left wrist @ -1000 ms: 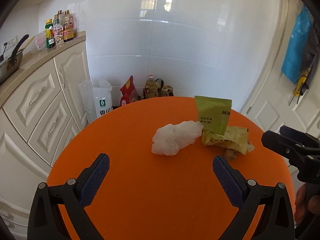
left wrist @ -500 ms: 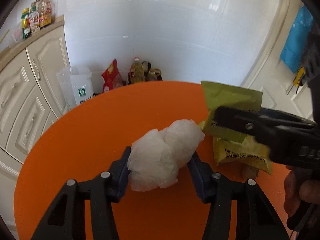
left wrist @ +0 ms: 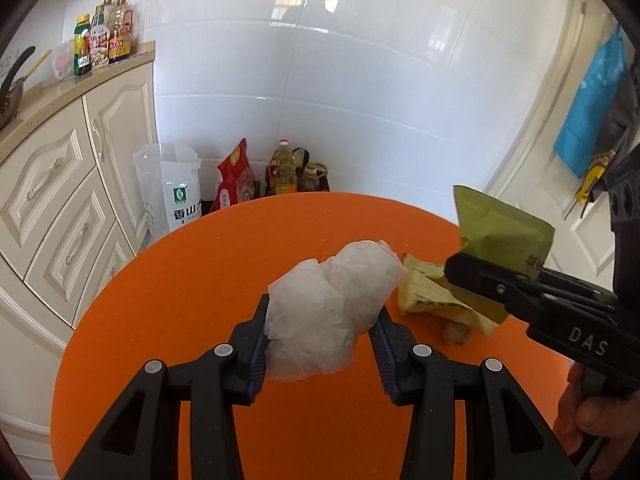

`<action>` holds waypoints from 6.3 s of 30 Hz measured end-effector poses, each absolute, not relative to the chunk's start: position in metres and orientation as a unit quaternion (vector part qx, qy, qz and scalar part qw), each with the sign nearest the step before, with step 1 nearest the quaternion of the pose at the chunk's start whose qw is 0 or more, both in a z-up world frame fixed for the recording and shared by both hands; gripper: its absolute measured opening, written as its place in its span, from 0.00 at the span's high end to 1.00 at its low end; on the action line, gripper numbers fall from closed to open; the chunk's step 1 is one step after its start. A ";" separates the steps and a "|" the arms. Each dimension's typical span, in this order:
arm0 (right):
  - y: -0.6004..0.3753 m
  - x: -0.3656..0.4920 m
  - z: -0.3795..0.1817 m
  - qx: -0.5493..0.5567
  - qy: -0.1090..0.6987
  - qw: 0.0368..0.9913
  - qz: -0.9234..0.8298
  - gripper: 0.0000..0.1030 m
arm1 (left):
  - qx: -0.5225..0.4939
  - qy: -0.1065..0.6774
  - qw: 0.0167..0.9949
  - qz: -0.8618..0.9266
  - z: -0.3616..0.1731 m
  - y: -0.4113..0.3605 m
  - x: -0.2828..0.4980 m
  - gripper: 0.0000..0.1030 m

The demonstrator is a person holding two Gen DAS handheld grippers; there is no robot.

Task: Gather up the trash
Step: 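Grasp the white tissue with the left tool while the right tool grasps the green wrapper, then carry the tissue and green wrapper to the blue bucket, then open both tools over the bucket to drop the items, then return both tools to the orange table, then grasp the yellow printed pouch with the left tool while the right tool grasps the cartoon snack packet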

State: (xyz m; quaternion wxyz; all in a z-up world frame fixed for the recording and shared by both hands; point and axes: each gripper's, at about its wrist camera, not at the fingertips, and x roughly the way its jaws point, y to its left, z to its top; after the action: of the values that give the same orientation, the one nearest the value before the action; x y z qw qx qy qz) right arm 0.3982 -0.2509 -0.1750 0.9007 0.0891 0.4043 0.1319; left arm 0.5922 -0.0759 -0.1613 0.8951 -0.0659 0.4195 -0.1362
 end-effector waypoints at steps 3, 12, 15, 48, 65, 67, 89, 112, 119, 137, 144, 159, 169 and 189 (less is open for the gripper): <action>-0.256 0.369 -0.160 0.090 0.394 0.906 0.127 0.77 | -0.074 0.409 0.897 -0.147 -0.150 -0.081 0.579 0.60; -0.295 0.266 -0.143 0.109 0.375 0.917 0.078 0.77 | -0.067 0.392 0.899 -0.184 -0.128 -0.099 0.517 0.60; -0.317 0.233 -0.149 0.126 0.375 0.917 0.054 0.77 | -0.052 0.390 0.896 -0.205 -0.125 -0.110 0.488 0.60; -0.611 -0.028 -0.189 0.280 0.343 0.860 -0.255 0.77 | 0.087 0.423 0.770 -0.469 -0.145 -0.400 0.376 0.60; -0.687 -0.034 -0.311 0.406 0.387 0.777 -0.287 0.74 | 0.184 0.567 0.655 -0.465 -0.282 -0.593 0.444 0.57; -0.693 -0.033 -0.316 0.412 0.389 0.772 -0.288 0.74 | 0.189 0.580 0.644 -0.461 -0.295 -0.614 0.454 0.54; -0.699 -0.055 -0.318 0.418 0.377 0.751 -0.346 0.00 | 0.233 0.544 0.708 -0.385 -0.302 -0.638 0.442 0.10; -0.589 -0.017 -0.140 0.301 0.275 0.863 -0.300 0.00 | 0.100 0.381 0.830 -0.394 -0.113 -0.381 0.378 0.07; -0.512 0.026 -0.078 0.225 0.246 0.911 -0.243 0.00 | 0.044 0.332 0.882 -0.332 -0.063 -0.252 0.352 0.05; -0.329 0.151 -0.044 0.068 0.243 0.963 -0.093 0.00 | -0.017 0.269 0.951 -0.153 -0.068 -0.045 0.273 0.01; -0.320 0.228 -0.092 0.055 0.321 0.942 -0.081 0.00 | 0.011 0.315 0.936 -0.157 -0.103 -0.077 0.333 0.01; -0.387 0.328 -0.183 0.106 0.415 0.898 -0.102 0.00 | 0.103 0.417 0.877 -0.215 -0.194 -0.170 0.479 0.01; -0.382 0.365 -0.208 0.110 0.441 0.888 -0.073 0.00 | 0.015 0.456 0.854 -0.250 -0.215 -0.157 0.540 0.01; -0.321 0.403 -0.237 0.022 0.452 0.891 -0.042 0.52 | -0.001 0.449 0.875 -0.180 -0.216 -0.113 0.536 0.39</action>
State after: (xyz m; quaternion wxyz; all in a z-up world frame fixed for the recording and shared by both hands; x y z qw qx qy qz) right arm 0.4025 -0.3207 -0.2369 0.8905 0.0218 0.4525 -0.0422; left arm 0.5360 -0.1132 -0.2155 0.8754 -0.0013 0.4487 -0.1798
